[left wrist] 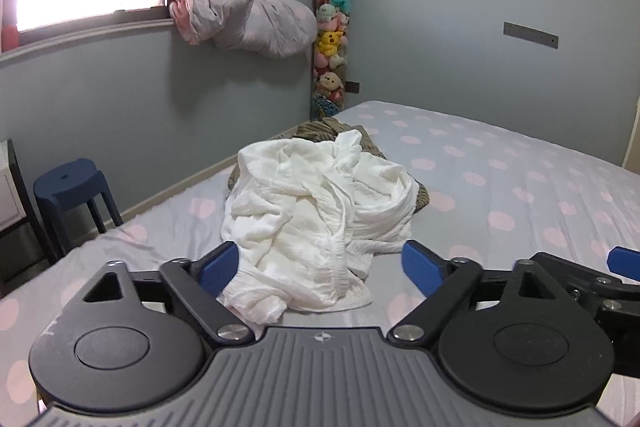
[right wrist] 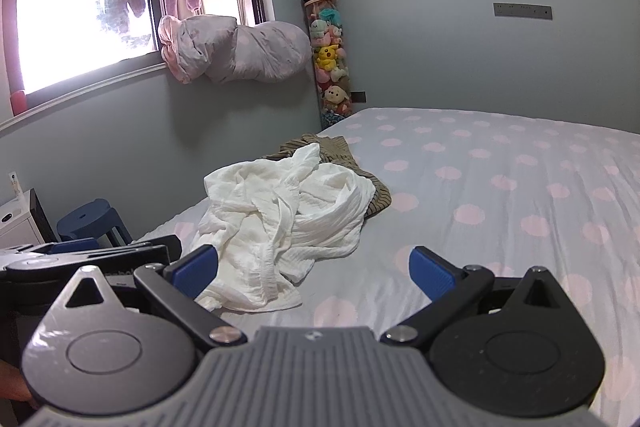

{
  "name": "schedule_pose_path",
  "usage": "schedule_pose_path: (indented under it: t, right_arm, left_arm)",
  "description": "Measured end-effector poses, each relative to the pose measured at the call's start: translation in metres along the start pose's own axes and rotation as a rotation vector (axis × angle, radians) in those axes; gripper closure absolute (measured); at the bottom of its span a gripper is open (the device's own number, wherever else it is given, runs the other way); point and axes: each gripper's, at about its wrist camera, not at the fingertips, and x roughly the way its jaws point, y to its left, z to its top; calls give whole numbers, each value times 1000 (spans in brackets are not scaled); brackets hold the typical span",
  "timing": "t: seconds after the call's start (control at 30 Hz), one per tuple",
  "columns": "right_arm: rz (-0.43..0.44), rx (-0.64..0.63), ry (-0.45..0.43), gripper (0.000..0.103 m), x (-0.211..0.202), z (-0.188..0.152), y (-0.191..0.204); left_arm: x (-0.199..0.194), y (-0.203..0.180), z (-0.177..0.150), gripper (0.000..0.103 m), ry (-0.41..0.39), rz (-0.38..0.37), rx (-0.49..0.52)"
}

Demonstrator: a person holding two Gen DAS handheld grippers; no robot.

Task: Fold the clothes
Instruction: 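Approach the crumpled white gauze garment with both open grippers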

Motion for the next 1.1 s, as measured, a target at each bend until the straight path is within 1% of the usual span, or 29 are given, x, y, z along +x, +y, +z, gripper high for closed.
schedule_pose_path:
  t: [0.17,0.67,1.1]
  right_arm:
    - [4,11,12,1,2,1,-1]
    - [6,33,39,1,3,1,-4]
    - [5,39,63,1,9,2,-7]
  left_arm:
    - [-1,-2,-1,22,-9,-29,26]
    - [0,-6,-2,22,16,-22,48]
    - [11,-6,-5,22,69,-11,48]
